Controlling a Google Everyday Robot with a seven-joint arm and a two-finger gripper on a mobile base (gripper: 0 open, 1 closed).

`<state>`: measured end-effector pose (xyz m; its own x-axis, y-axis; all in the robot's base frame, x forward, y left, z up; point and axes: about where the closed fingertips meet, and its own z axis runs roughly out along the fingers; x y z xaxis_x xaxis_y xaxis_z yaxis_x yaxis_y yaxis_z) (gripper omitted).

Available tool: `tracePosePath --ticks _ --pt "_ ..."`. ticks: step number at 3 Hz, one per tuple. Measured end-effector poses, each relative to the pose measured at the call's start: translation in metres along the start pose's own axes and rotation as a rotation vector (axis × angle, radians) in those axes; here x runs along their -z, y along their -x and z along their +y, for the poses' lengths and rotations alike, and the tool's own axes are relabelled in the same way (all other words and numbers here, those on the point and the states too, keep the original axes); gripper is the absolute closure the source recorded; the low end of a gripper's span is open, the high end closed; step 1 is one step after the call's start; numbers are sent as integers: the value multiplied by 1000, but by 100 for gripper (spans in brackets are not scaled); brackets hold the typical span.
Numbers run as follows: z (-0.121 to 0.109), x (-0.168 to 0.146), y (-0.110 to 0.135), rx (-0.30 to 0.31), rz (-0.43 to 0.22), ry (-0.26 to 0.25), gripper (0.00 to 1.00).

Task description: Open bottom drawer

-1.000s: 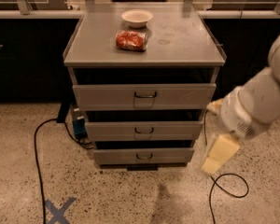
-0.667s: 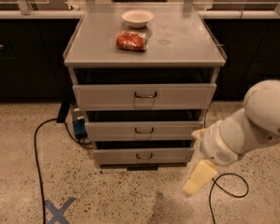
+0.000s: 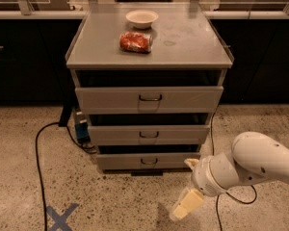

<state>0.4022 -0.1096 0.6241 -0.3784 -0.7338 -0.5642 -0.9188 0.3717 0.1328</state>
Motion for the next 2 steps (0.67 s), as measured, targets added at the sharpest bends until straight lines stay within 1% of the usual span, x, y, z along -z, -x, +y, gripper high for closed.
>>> tracePosePath --ticks 1,2 --pt "0 0 0 0 0 0 0" --pt "-15 -20 -2 27 -15 -8 0"
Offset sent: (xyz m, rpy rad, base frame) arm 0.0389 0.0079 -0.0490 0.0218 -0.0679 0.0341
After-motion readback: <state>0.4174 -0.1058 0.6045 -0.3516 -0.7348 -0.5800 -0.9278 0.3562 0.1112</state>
